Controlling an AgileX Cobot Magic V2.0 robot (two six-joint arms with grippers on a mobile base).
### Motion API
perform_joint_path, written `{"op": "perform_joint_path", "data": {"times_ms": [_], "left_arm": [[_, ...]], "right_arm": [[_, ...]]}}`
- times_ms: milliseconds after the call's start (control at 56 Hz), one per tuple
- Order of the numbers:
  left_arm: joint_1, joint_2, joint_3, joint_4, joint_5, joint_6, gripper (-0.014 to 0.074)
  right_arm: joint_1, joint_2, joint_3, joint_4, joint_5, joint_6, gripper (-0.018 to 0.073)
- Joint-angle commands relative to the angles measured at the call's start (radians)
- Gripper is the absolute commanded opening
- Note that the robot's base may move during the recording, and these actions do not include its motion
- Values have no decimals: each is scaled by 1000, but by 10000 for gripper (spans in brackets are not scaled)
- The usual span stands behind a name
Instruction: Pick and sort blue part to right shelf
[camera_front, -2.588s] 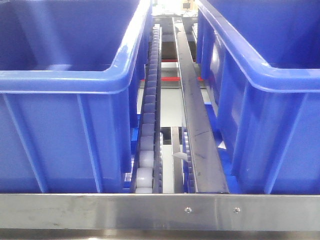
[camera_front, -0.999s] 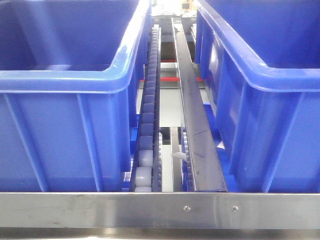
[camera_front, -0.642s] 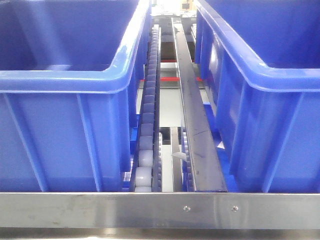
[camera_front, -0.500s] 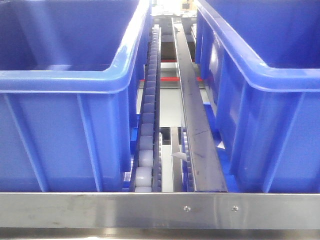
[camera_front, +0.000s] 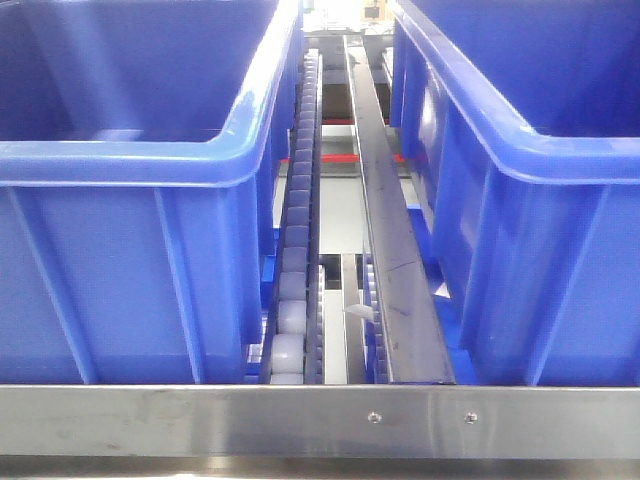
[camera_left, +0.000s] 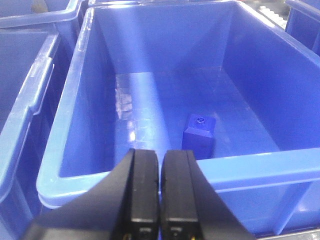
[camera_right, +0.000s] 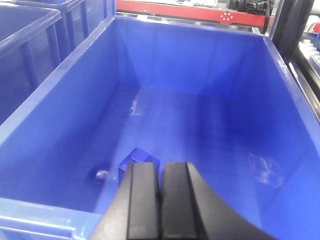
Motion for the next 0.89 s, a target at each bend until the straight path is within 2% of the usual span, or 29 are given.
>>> {"op": "perform_joint_path", "data": {"times_ms": [0, 36, 143, 268, 339, 500, 553, 875], "left_arm": [[6, 14, -19, 22, -99, -9, 124], [31, 12, -17, 14, -112, -9, 124], [137, 12, 16, -86, -180, 8, 124], [266, 7, 131, -191, -364, 71, 124], [306, -15, 224, -209, -489, 74, 124], [316, -52, 407, -231, -687, 74, 124], [313, -52, 399, -231, -620, 74, 124], [312, -52, 402, -231, -645, 74, 124]], "right_arm": [[-5, 11, -25, -13, -79, -4, 46], [-5, 11, -25, -13, -79, -4, 46], [-5, 11, -25, -13, -79, -4, 46], [-5, 11, -25, -13, -79, -4, 46], [-5, 11, -25, -13, -79, -4, 46], [-5, 11, -25, -13, -78, -4, 46], [-5, 11, -25, -13, -78, -4, 46], [-5, 11, -25, -13, -78, -4, 46]]}}
